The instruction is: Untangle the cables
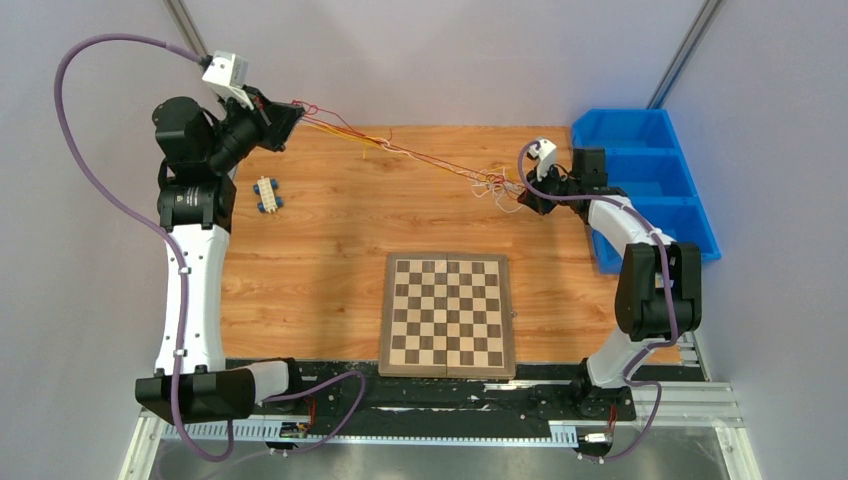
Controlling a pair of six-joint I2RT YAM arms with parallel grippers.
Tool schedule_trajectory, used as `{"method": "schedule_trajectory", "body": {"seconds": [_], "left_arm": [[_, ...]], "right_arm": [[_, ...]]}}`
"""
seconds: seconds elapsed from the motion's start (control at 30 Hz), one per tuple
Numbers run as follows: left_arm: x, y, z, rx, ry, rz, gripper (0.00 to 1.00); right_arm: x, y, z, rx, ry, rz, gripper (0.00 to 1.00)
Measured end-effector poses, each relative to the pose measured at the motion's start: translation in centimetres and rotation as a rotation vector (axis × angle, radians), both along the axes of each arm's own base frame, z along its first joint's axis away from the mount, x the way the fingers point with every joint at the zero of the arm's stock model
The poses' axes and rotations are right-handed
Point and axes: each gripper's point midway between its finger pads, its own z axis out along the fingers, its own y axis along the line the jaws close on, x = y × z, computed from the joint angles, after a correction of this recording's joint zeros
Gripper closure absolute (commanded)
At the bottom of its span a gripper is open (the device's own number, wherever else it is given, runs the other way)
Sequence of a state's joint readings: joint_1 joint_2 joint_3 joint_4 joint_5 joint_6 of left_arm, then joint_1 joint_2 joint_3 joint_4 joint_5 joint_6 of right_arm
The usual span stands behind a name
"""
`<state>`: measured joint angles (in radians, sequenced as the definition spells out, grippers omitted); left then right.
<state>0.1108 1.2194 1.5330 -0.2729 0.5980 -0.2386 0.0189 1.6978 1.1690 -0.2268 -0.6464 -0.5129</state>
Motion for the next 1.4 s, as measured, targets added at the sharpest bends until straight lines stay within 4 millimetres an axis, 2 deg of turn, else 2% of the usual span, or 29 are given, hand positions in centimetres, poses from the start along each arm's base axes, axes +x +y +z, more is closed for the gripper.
{"method": "schedule_trajectory", "body": {"seconds": [0.1,0.2,0.33,0.47,0.67,0.9,1.07,1.23,1.33,1.4], "left_arm": [[0.6,2.4,0.7,0.001,-0.014,0.086,1.00],[1.2,4.0,3.7,0.006,-0.074,0.136,1.00],[1.0,4.5,7.2,0.020,-0.156,0.154,1.00],[0.8,4.3,9.8,0.025,-0.204,0.144,1.00],[2.0,4.6,11.8,0.014,-0.223,0.151,1.00],[3.5,4.8,12.9,-0.026,-0.222,0.149,1.00],[3.5,4.3,12.9,-0.058,-0.221,0.116,1.00],[2.7,4.3,10.0,-0.041,-0.176,0.060,1.00],[1.9,4.3,6.2,-0.025,-0.109,0.023,1.00],[1.1,4.0,1.3,-0.022,-0.013,-0.007,0.89]], "right_arm": [[0.4,-0.6,-0.2,-0.015,-0.004,-0.012,1.00],[0.9,-1.1,-1.2,-0.025,0.009,-0.023,1.00],[1.3,-1.8,-2.4,-0.042,0.025,-0.033,1.00],[1.6,-1.5,-2.2,-0.034,0.008,-0.012,1.00],[2.7,-1.3,-0.9,-0.033,-0.055,0.006,1.00],[3.2,-1.2,-1.4,-0.029,-0.062,0.021,1.00],[2.7,-0.8,-1.2,-0.009,-0.044,0.040,1.00],[0.6,-1.5,-1.0,0.045,0.051,0.034,1.00],[-1.0,-1.0,-0.1,0.083,0.104,0.034,1.00],[-1.8,0.1,1.2,0.106,0.114,0.053,1.00]]}}
